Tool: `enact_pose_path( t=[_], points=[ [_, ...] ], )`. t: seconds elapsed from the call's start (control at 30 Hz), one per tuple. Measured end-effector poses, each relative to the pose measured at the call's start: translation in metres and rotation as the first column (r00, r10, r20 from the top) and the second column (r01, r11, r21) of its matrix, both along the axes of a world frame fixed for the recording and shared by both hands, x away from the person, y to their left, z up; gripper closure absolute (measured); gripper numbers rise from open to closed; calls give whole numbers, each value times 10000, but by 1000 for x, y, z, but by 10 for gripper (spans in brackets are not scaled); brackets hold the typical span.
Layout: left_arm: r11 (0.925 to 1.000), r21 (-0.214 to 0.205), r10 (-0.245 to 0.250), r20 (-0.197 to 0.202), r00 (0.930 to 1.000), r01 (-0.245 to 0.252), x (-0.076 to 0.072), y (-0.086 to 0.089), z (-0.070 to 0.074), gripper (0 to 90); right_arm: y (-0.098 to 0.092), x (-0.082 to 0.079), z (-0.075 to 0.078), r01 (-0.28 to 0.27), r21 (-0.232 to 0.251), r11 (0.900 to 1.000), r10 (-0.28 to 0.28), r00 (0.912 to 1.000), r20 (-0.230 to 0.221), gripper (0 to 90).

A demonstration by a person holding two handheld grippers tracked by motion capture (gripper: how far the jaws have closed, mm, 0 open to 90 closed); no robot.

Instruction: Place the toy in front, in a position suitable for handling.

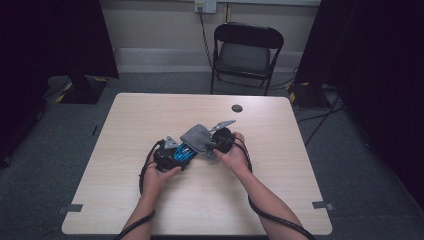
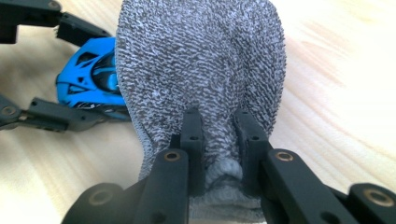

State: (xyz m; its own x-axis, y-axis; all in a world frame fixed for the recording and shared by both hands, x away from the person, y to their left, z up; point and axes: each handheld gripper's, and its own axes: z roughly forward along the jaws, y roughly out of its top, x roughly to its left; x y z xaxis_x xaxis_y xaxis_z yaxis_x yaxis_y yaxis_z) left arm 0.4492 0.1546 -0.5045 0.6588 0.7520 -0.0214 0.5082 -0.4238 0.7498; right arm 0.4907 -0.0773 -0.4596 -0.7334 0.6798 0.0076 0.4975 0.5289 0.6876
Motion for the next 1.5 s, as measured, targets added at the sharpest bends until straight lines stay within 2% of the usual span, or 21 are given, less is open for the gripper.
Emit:
enact_pose_path(
  t=[0.13, 0.3, 0.83, 1.13, 1.5],
  points=[
    [10000, 1, -3, 0, 10000, 3, 0, 0, 0, 257, -2, 5, 1, 179, 127, 9998, -178, 9998, -98, 768],
    [10000, 0, -2, 0, 10000, 2, 0, 0, 0, 256, -2, 8, 1, 332, 23, 9994, -332, 9994, 4, 768],
    [10000, -5, 1, -1, 10000, -1, 0, 0, 0, 257, -6, 21, 3, 962, 67, 9953, -962, 9953, -65, 769],
    [10000, 1, -3, 1, 10000, 3, 0, 0, 0, 257, -17, 25, -1, 1205, -15, 9927, -1205, 9926, -172, 769],
    [10000, 0, 0, 1, 10000, 0, 0, 0, 0, 257, -40, 25, -5, 1525, -32, 9883, -1525, 9880, -226, 769]
  ],
)
